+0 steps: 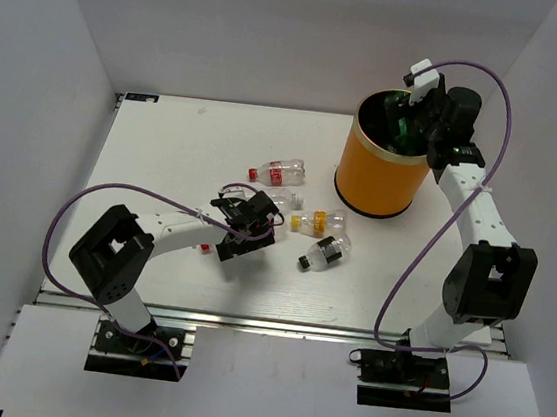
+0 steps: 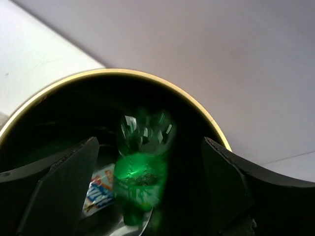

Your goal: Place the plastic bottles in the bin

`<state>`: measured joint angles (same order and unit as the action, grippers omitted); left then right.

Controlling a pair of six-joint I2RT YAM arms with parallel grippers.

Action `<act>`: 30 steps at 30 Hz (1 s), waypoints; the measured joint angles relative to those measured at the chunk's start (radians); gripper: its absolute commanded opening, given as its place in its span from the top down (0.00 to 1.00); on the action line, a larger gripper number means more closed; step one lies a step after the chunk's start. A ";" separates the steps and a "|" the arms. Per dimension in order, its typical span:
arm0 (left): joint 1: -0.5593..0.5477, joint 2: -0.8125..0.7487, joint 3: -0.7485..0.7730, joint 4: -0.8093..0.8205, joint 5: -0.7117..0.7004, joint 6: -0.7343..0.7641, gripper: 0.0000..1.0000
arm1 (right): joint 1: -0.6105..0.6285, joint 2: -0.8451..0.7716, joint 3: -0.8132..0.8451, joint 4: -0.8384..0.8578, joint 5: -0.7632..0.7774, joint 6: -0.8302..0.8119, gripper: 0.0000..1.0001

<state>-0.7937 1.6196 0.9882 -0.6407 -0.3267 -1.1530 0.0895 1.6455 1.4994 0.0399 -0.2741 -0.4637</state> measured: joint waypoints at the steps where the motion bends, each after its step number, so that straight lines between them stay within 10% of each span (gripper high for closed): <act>1: -0.001 0.000 0.000 -0.003 -0.007 -0.008 0.00 | -0.006 0.001 -0.016 0.000 -0.012 0.002 0.10; 17: -0.115 -0.074 0.031 0.019 -0.014 0.135 0.00 | -0.050 -0.333 -0.200 -0.123 -0.231 -0.016 0.10; 30: -0.097 -0.126 0.205 -0.008 0.001 1.071 0.00 | -0.042 -0.552 -0.455 -0.753 -0.546 -0.530 0.18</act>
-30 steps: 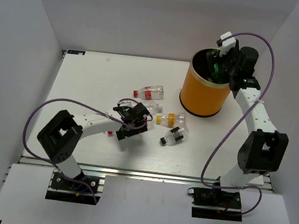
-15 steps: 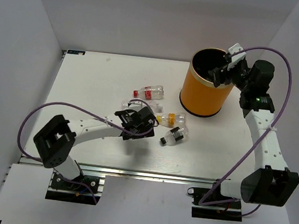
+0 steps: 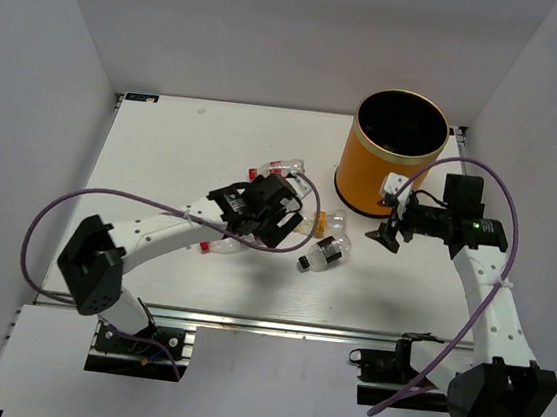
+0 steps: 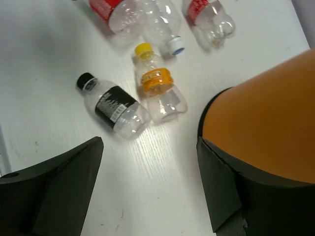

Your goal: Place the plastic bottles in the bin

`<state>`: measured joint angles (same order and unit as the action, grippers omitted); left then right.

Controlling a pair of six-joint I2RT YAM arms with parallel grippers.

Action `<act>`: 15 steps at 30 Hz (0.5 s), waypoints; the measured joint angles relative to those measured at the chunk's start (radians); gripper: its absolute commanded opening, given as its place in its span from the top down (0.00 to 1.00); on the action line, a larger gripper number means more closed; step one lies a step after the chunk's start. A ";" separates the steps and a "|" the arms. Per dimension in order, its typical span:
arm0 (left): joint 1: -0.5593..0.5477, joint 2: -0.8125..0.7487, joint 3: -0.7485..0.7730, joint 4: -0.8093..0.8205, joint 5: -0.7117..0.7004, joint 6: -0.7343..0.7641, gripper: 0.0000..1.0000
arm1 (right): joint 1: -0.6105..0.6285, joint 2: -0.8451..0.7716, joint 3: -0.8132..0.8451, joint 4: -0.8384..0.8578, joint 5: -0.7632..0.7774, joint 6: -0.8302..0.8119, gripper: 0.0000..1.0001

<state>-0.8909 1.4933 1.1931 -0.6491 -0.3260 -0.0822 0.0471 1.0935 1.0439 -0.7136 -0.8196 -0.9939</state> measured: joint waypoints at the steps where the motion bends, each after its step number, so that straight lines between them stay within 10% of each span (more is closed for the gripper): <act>1: 0.005 0.031 0.010 -0.003 -0.003 0.056 0.00 | 0.001 -0.013 -0.011 -0.028 -0.014 -0.030 0.18; 15: 0.079 0.237 0.079 -0.060 0.031 0.355 0.04 | 0.006 -0.308 -0.209 -0.153 -0.074 -0.146 0.15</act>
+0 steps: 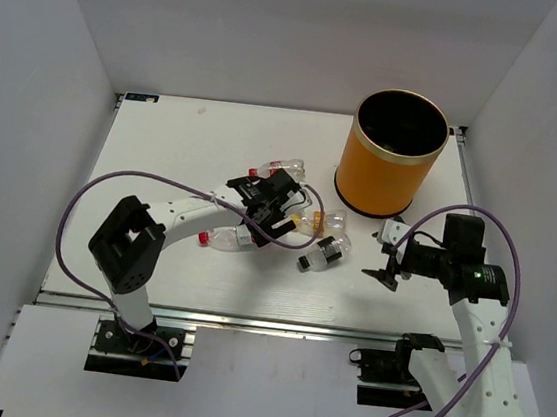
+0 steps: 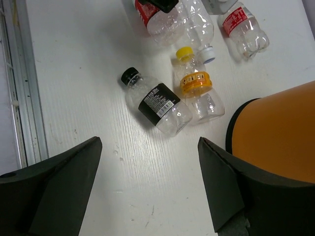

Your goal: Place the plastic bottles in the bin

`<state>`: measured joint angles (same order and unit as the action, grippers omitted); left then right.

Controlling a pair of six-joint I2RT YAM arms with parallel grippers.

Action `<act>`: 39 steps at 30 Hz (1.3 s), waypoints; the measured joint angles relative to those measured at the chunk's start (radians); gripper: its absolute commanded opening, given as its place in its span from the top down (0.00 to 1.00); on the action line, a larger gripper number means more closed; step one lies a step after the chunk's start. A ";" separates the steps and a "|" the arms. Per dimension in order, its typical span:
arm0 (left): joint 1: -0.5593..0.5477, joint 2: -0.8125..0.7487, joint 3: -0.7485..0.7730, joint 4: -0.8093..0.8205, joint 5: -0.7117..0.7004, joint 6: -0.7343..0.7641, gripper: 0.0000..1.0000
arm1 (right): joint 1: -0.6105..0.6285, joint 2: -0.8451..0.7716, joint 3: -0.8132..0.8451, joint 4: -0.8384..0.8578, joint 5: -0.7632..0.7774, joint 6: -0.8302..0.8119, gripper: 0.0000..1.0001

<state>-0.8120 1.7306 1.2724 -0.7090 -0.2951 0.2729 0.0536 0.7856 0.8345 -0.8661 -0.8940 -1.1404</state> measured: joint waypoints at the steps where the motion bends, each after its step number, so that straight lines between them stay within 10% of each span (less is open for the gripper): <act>1: 0.005 0.002 0.000 0.000 0.008 0.005 0.05 | 0.000 -0.009 -0.002 -0.005 -0.004 -0.001 0.15; 21: 0.018 0.015 -0.126 0.037 0.195 0.085 0.26 | -0.001 -0.005 -0.049 -0.008 -0.038 0.013 0.14; 26: 0.009 0.021 -0.125 0.046 0.195 0.097 0.62 | -0.001 -0.004 -0.052 -0.053 -0.049 -0.030 0.12; 39: -0.057 -0.074 -0.012 -0.074 0.430 0.054 1.00 | -0.001 -0.020 -0.073 -0.058 -0.051 -0.033 0.23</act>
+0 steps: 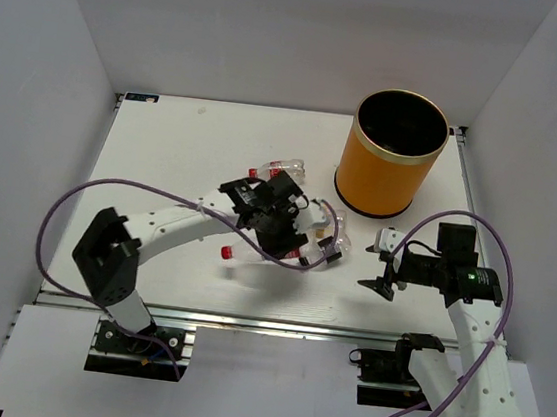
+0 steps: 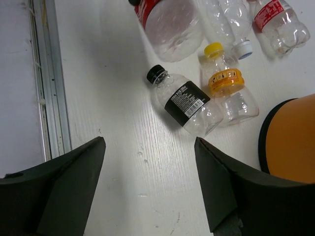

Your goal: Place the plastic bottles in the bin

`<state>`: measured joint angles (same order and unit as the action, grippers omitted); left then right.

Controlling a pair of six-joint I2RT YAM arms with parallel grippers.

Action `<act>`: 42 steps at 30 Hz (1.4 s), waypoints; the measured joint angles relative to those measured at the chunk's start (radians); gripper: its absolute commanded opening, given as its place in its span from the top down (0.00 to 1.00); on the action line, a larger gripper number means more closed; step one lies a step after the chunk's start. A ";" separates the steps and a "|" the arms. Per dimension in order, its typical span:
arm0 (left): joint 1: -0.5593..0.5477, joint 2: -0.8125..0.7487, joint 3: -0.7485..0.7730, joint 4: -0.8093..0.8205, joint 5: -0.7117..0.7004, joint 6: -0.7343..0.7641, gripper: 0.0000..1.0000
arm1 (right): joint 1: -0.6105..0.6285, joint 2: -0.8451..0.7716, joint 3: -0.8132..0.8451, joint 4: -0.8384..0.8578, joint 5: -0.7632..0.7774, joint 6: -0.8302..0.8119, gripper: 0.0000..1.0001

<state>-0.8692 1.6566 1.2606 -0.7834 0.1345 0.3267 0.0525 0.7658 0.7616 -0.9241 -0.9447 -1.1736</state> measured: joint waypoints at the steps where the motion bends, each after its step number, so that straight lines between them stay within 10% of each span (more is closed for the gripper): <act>1: -0.005 -0.029 0.031 -0.005 0.021 -0.006 1.00 | 0.000 -0.004 -0.006 0.010 0.002 0.009 0.29; 6: -0.010 -0.184 0.208 0.067 0.057 -0.070 1.00 | 0.000 -0.055 -0.043 0.100 0.054 0.119 0.92; 8: -0.010 -0.223 0.245 0.127 0.056 -0.092 1.00 | 0.000 -0.091 -0.068 0.154 0.096 0.179 1.00; 35: 0.023 0.320 0.594 1.397 0.177 -0.385 1.00 | -0.001 -0.126 -0.177 0.168 0.097 0.116 1.00; 42: 0.049 0.501 0.680 1.471 0.085 -0.441 0.76 | -0.003 -0.142 -0.177 0.167 0.097 0.123 0.91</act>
<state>-0.8204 2.1574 1.9408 0.6876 0.2192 -0.1139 0.0498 0.6235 0.5842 -0.7567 -0.8474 -1.0508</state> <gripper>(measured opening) 0.650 0.050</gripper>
